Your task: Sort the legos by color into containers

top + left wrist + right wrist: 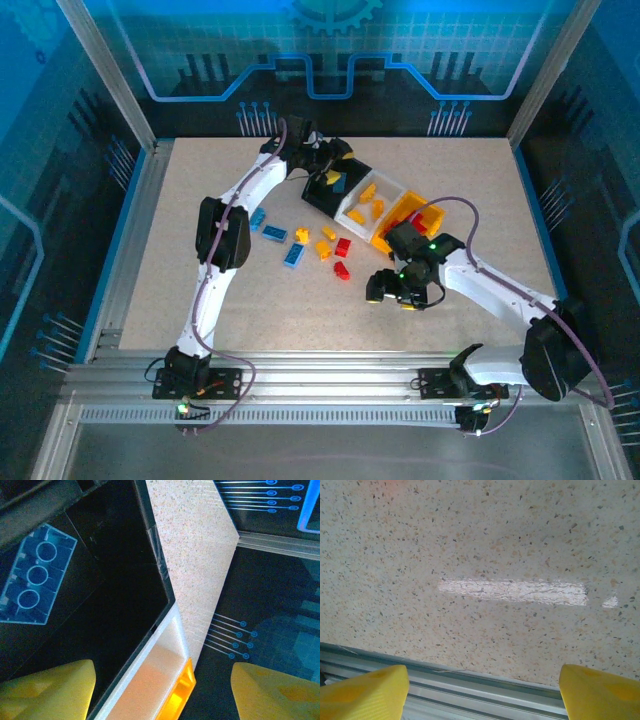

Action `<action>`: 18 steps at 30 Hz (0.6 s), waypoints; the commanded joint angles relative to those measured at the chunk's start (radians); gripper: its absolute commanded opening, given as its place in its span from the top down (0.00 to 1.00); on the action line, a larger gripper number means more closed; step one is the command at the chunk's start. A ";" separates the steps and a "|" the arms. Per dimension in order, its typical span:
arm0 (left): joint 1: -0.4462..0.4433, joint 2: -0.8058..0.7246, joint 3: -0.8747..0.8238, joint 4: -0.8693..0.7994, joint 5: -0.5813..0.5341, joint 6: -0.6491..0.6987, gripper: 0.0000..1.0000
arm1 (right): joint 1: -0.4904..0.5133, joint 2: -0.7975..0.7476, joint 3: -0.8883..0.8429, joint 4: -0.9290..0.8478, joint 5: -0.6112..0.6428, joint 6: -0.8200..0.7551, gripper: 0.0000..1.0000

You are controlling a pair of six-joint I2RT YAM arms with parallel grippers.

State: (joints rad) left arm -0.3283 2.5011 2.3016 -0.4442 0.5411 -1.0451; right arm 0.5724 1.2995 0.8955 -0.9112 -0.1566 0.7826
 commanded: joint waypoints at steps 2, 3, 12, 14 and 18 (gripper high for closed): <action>0.008 -0.129 -0.057 -0.090 0.028 0.102 0.26 | 0.007 0.032 0.017 0.011 0.004 0.006 0.19; 0.010 -0.162 -0.084 -0.109 0.023 0.132 0.26 | 0.012 0.048 0.029 0.015 0.002 0.002 0.19; 0.046 -0.556 -0.507 -0.268 -0.099 0.343 0.16 | 0.078 0.241 0.185 0.056 -0.050 -0.065 0.20; 0.061 -0.647 -0.602 -0.300 -0.139 0.376 0.10 | 0.097 0.293 0.236 0.055 -0.064 -0.082 0.20; 0.088 -0.813 -0.753 -0.383 -0.231 0.433 0.01 | 0.128 0.391 0.343 0.040 -0.088 -0.116 0.20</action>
State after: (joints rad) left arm -0.2554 1.7618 1.6234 -0.7128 0.4053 -0.6991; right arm 0.6750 1.6470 1.1736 -0.8589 -0.2085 0.7086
